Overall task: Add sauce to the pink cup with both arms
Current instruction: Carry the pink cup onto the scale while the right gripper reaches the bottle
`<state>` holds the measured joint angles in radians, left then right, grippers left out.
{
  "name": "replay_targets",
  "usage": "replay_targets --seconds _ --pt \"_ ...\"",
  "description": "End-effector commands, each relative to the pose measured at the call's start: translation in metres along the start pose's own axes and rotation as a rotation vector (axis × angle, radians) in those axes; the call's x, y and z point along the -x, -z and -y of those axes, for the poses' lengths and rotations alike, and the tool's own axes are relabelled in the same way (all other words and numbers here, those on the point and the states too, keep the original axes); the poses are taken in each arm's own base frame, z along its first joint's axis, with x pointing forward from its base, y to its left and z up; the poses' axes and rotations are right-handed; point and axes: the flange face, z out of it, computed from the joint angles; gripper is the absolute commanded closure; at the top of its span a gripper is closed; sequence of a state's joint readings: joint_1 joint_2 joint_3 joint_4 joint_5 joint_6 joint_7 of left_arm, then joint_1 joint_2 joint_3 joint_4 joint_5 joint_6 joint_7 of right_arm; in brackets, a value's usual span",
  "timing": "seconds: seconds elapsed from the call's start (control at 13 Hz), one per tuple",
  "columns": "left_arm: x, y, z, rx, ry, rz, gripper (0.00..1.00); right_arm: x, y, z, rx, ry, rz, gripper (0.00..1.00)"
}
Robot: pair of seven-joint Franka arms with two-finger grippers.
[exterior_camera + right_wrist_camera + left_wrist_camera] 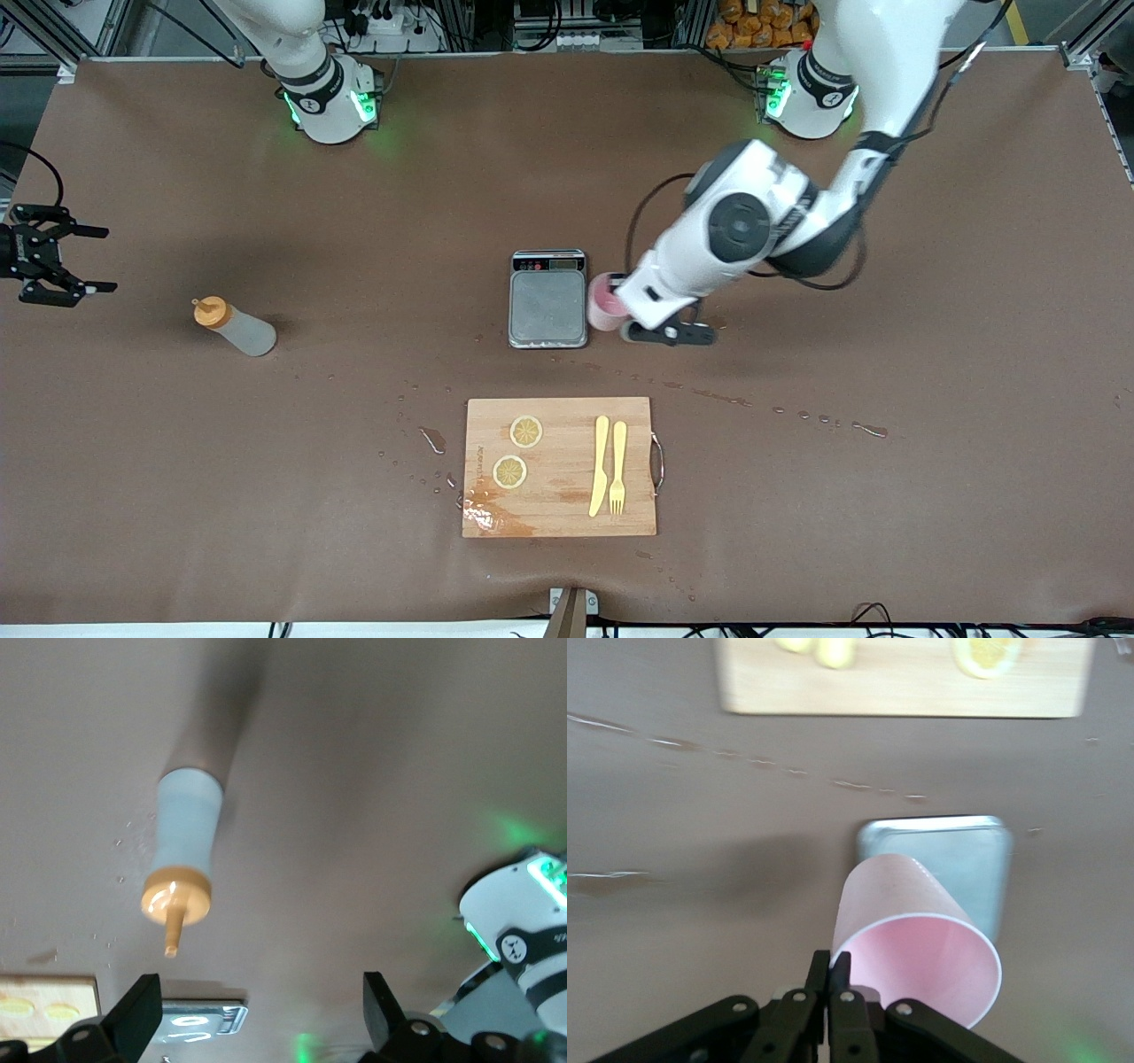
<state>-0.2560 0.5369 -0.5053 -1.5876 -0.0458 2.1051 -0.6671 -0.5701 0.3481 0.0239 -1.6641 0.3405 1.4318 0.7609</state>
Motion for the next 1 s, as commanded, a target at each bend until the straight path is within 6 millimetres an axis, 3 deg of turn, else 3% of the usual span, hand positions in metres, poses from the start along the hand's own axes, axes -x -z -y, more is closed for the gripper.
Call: replay_targets --seconds 0.0,0.15,0.31,0.69,0.92 --pt "-0.007 -0.031 -0.045 0.082 0.064 -0.027 1.0 -0.025 -0.016 0.005 -0.02 -0.083 0.085 0.0" --pt "-0.004 -0.049 -0.059 0.093 0.058 -0.052 1.0 -0.037 -0.025 0.006 -0.04 -0.094 0.135 0.0" --pt "0.003 -0.065 -0.064 0.067 0.041 -0.048 1.0 -0.064 -0.043 0.005 -0.089 -0.12 0.221 0.0" --pt "0.015 -0.077 -0.049 -0.046 0.027 0.046 1.0 -0.127 -0.091 -0.001 -0.187 -0.132 0.373 0.0" --pt "0.015 -0.082 -0.047 -0.06 0.024 0.054 1.0 -0.146 -0.118 0.007 -0.237 -0.105 0.423 0.0"
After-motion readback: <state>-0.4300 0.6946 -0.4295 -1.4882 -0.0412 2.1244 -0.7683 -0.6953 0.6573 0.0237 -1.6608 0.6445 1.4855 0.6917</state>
